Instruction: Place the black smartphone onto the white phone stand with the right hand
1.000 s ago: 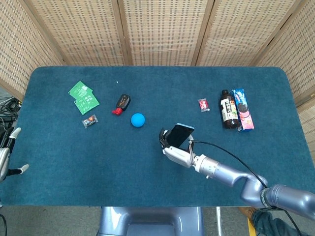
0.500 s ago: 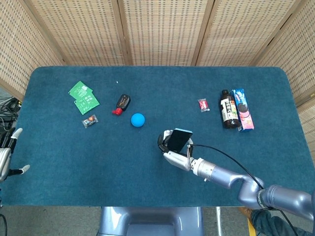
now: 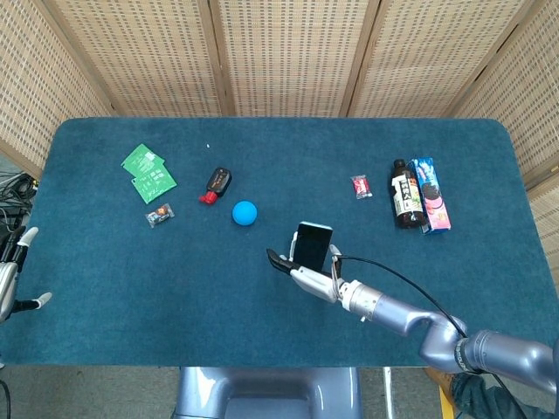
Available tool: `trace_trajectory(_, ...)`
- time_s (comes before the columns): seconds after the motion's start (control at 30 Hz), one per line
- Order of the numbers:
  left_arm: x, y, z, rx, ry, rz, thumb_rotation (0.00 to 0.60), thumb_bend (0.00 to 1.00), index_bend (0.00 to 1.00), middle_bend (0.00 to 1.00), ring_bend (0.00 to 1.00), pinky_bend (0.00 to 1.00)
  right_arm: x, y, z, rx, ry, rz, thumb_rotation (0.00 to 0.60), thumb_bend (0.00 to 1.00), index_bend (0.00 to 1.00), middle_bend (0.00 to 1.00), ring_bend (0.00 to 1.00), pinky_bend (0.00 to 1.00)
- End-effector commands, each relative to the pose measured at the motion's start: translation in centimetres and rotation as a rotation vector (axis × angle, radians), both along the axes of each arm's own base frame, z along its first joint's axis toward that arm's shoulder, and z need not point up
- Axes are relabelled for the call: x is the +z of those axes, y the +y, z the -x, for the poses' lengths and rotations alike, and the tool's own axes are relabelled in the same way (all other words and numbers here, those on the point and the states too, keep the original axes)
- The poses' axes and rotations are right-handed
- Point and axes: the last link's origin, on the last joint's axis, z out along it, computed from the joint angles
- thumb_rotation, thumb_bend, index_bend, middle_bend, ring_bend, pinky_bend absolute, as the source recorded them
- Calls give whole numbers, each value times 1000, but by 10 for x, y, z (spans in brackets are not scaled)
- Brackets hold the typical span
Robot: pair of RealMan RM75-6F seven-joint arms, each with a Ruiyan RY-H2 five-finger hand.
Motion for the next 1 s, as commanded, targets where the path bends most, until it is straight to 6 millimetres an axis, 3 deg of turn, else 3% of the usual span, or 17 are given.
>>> trace_trajectory(0.03,1,0,0,-2,0,-2,600,0,0,0,0,0,1,1,0,-1,-8,4,600,362,86,43,52,0)
trace_trajectory(0.4,2,-4,-2,-13,-9,-4,600,0,0,0,0,0,25,11,0,-25,-125,20,600,360,75,37,53,0)
trace_trajectory(0.53,6,-8,-3,-25,-21,-18,600,0,0,0,0,0,64,16,6,-135,-343,17,600,360,87,52,63,0)
trace_trajectory(0.7,10,-13,-6,-48,-35,-25,600,0,0,0,0,0,113,22,32,-403,-706,15,600,332,86,41,64,0)
trace_trajectory(0.8,11,-17,-8,-62,-42,-31,600,0,0,0,0,0,134,31,50,-531,-890,13,600,212,78,19,62,0)
trace_trajectory(0.87,11,-19,-9,-67,-45,-33,600,0,0,0,0,0,141,36,59,-594,-971,3,600,75,69,4,42,0)
trace_trajectory(1.0,11,-27,-12,-83,-59,-39,600,0,0,0,0,0,158,63,94,-821,-1272,-43,600,0,38,0,1,0)
